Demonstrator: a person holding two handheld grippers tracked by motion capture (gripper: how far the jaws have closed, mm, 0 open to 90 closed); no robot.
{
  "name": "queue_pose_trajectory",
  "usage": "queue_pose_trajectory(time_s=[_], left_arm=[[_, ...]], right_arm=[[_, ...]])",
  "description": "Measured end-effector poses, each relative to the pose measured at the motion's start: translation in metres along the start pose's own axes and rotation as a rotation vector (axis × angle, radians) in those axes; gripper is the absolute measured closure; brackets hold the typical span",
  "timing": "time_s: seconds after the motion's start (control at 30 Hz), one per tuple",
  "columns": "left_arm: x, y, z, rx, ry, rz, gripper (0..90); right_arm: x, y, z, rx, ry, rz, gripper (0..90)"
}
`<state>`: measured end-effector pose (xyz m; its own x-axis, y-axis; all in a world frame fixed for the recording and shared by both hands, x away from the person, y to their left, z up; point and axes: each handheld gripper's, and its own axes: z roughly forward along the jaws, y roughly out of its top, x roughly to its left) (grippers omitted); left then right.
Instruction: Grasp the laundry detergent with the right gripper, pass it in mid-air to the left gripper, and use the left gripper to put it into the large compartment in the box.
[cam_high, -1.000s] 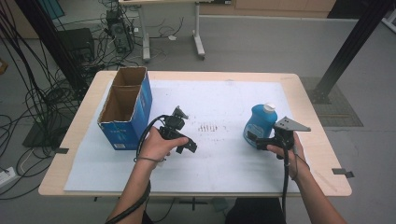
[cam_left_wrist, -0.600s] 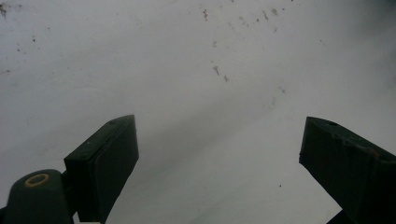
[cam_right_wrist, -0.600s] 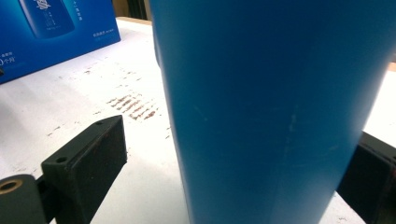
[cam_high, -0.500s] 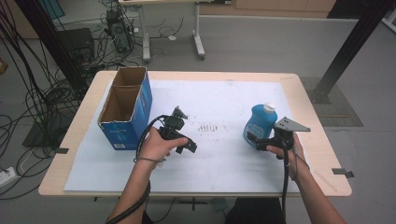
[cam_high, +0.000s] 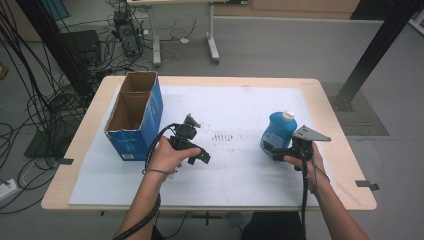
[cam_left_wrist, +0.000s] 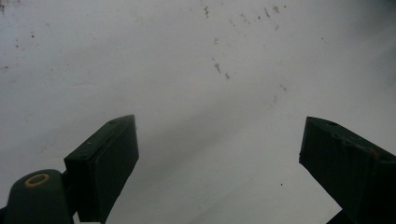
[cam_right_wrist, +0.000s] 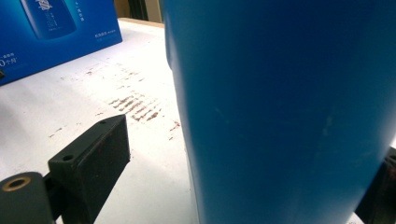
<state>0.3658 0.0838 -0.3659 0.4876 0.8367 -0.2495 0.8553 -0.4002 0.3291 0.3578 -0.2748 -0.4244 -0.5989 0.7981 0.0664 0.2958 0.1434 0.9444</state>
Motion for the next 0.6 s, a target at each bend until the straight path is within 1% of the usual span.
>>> queue_pose_trajectory(time_s=[0.27, 0.33, 0.43, 0.5, 0.6], left_arm=[[0.0007, -0.0007, 0.0011, -0.003, -0.006, -0.002, 12.1], [0.0006, -0.0009, 0.0016, 0.000, -0.009, -0.001, 12.1], [0.0007, -0.0010, 0.0021, 0.000, -0.011, -0.002, 12.1], [0.0007, -0.0010, 0.0021, 0.000, -0.012, -0.001, 12.1], [0.0007, -0.0009, 0.0017, 0.002, -0.011, -0.001, 12.1]], right_arm=[[-0.0019, 0.0001, -0.0004, -0.010, -0.020, -0.008, 14.4], [-0.0024, 0.0000, -0.0003, -0.013, -0.022, -0.010, 17.3], [-0.0028, 0.0000, -0.0001, -0.015, -0.021, -0.014, 18.6], [-0.0033, -0.0006, 0.0003, -0.018, -0.022, -0.021, 20.8], [-0.0046, -0.0012, 0.0004, -0.025, -0.029, -0.020, 23.6]])
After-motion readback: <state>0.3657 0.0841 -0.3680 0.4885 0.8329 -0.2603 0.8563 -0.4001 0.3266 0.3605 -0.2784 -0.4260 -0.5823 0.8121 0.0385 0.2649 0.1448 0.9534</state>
